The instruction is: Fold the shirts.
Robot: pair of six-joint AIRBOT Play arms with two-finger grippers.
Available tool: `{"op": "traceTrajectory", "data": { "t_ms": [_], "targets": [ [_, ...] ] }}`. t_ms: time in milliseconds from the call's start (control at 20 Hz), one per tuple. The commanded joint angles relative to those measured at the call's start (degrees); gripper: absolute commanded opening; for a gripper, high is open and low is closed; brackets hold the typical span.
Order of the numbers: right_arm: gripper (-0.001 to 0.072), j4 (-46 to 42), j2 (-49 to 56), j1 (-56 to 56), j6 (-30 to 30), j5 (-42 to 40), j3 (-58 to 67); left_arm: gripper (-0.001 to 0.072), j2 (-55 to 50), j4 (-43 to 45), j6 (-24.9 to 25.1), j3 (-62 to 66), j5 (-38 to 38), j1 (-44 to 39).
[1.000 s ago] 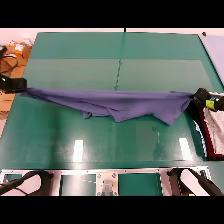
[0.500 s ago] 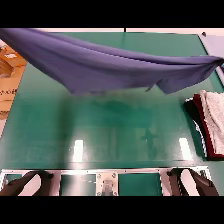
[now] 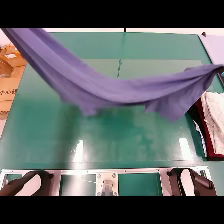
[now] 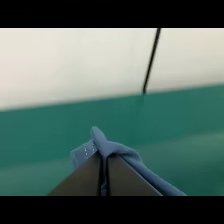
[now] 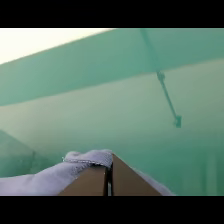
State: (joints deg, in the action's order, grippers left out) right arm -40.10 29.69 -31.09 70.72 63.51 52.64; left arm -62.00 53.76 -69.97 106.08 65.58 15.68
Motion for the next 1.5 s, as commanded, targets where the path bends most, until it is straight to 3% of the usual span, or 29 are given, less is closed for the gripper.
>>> {"op": "traceTrajectory", "data": {
  "t_ms": [0,150,300,450,500,550,600,650,700,750,900,950,1000,1050,1150,1350,1450],
  "targets": [
    [0.0012,0.11,2.14,0.07,-1.29,-4.74,-11.69,0.0026,-10.43,-4.02,0.04,-2.95,7.76,-2.23],
    [0.0012,0.13,9.46,0.07,-4.04,-10.75,-20.55,0.0026,-24.26,-4.04,4.09,-5.79,3.43,-9.11],
    [0.0013,0.13,19.85,0.07,-7.43,-14.80,-23.06,0.0026,-37.22,-4.07,4.26,-5.79,-3.87,-15.30],
    [0.0012,0.70,27.91,0.07,-9.94,-18.12,-22.69,0.0027,-42.93,-3.93,2.32,-5.79,-6.43,-17.73],
    [0.0013,0.68,29.38,0.04,-10.38,-19.02,-22.58,0.0202,-43.06,-3.56,-0.20,-5.79,-6.34,-17.64],
    [0.0012,0.66,30.45,-0.02,-11.21,-19.58,-22.29,0.0530,-42.82,-3.08,-1.99,-5.42,-5.77,-17.03],
    [0.0013,0.68,31.15,-0.02,-11.41,-19.85,-21.90,0.0548,-42.62,-2.97,-3.96,-4.20,-3.10,-15.72],
    [0.0012,0.68,31.52,-0.02,-11.41,-20.31,-21.44,0.0359,-42.62,-2.97,-5.27,-2.16,1.29,-14.12],
    [0.0012,0.66,31.61,-0.04,-11.41,-20.92,-20.76,0.0067,-42.62,-3.13,-5.60,0.02,6.60,-12.26],
    [0.0013,0.66,31.61,-0.04,-11.41,-21.11,-19.91,0.0026,-42.62,-3.13,-6.43,1.90,11.34,-10.67],
    [0.0015,0.66,31.61,-0.04,-11.23,-20.65,-17.44,0.0024,-41.16,-2.75,-9.51,4.66,23.12,-6.73],
    [0.0094,0.63,31.58,-0.04,-10.60,-19.41,-17.29,0.0024,-40.11,-1.44,-9.51,4.52,25.97,-6.27],
    [0.0253,0.24,31.58,-0.04,-9.77,-17.35,-17.31,0.0024,-38.45,1.88,-9.49,4.17,28.50,-6.27],
    [0.0349,-0.04,31.58,-0.04,-9.70,-14.58,-17.33,0.0024,-36.24,4.24,-9.49,2.32,29.33,-6.34],
    [0.0403,-4.13,31.56,-0.04,-9.44,-10.62,-17.33,0.0024,-29.44,4.70,-7.80,-6.43,25.53,-5.70],
    [0.0411,-15.17,31.56,-0.07,3.30,-8.22,-17.33,0.0024,-12.87,4.63,-4.48,-34.97,20.31,-2.80],
    [0.0411,-15.98,31.56,-0.02,5.79,-7.28,-17.33,0.0024,-3.54,5.03,-4.52,-50.31,15.50,-1.77]
  ]
}}
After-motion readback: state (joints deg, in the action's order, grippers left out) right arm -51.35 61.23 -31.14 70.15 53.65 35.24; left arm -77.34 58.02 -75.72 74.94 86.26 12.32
